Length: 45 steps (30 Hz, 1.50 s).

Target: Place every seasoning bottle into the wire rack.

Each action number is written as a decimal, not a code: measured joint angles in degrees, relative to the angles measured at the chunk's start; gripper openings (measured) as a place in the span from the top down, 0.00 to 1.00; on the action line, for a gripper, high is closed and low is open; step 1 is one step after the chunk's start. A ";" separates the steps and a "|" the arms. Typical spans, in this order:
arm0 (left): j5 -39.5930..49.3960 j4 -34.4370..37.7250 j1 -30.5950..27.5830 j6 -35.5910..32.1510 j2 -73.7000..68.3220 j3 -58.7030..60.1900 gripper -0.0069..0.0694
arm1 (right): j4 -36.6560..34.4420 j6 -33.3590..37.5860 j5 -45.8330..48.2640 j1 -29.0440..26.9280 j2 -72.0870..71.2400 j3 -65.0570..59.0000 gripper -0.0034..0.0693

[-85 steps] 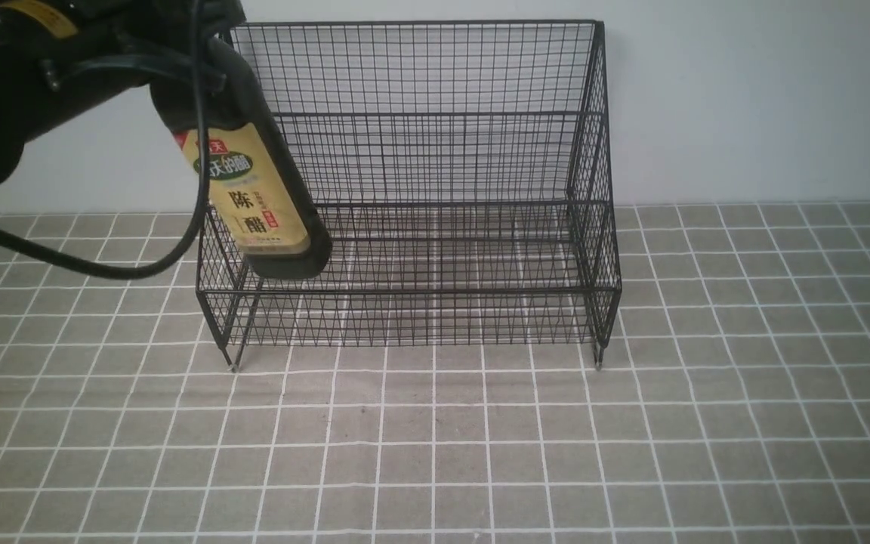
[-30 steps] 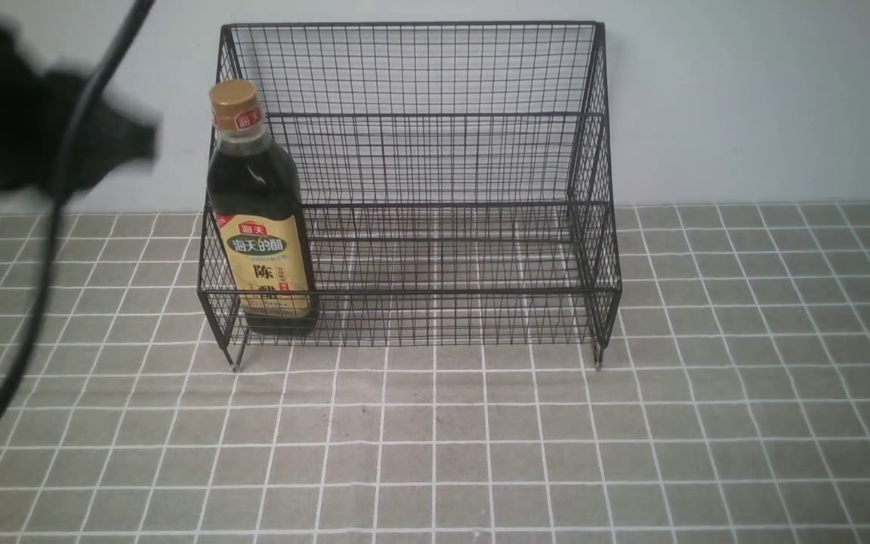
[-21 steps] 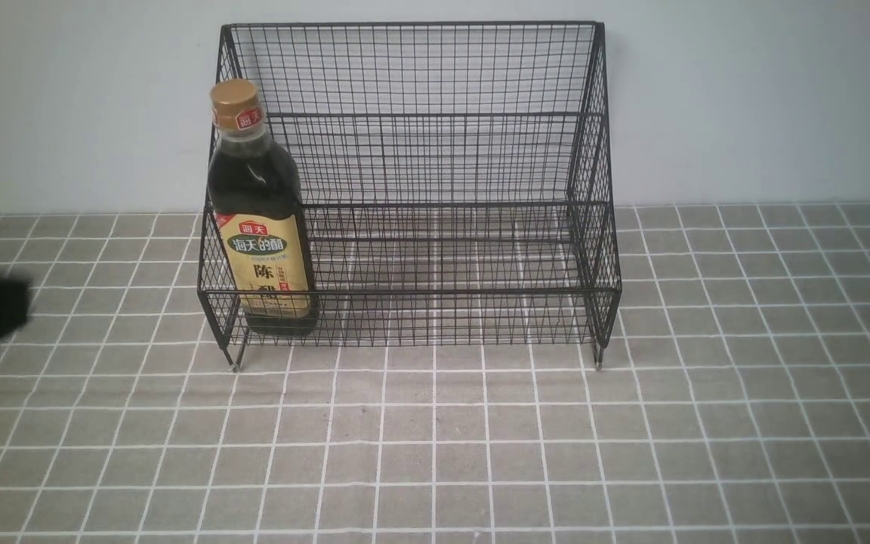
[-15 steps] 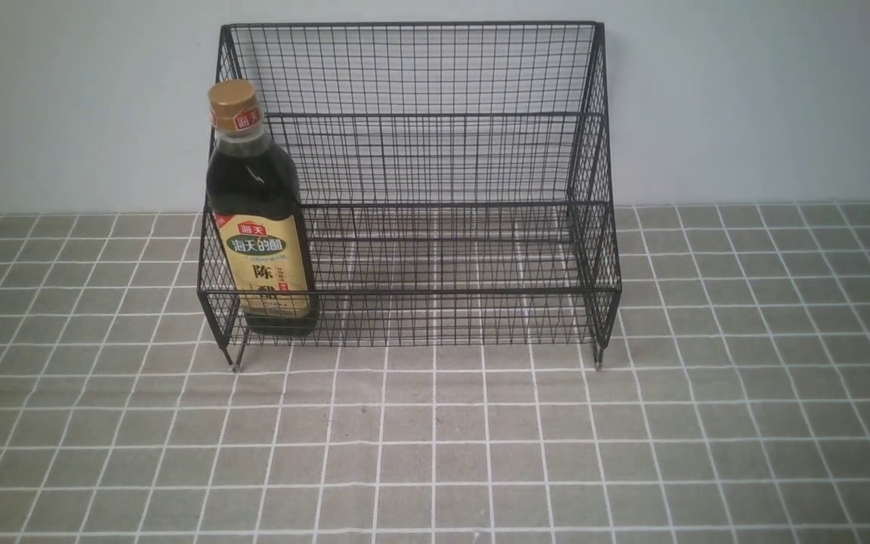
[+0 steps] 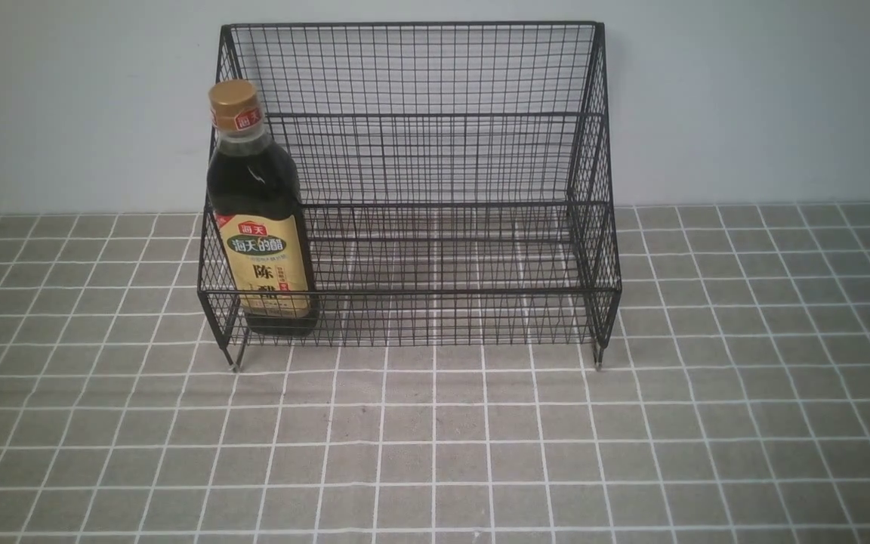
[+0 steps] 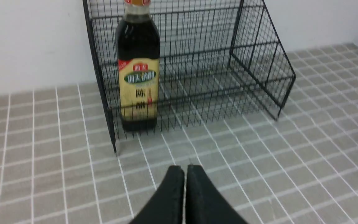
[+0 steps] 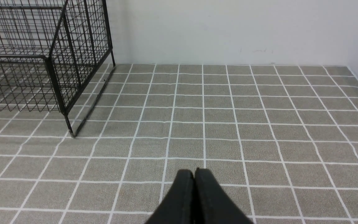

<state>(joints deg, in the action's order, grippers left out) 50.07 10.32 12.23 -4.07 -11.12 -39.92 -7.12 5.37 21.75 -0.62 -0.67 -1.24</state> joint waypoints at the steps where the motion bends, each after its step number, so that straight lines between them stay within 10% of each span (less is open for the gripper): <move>1: -3.56 -0.74 -0.07 -0.15 0.34 1.92 0.92 | 0.00 0.00 0.00 0.00 0.00 0.00 0.97; 16: -27.84 -9.42 -8.57 -0.74 11.72 40.90 0.92 | 0.00 0.00 0.00 0.00 0.00 0.00 0.97; 45: -27.91 -9.55 -8.64 -0.92 11.79 41.28 0.92 | 0.00 0.00 0.05 0.00 0.00 0.05 0.97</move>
<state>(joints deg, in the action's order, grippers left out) 22.16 0.77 3.59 -4.99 0.67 1.36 -7.12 5.37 21.81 -0.62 -0.67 -1.19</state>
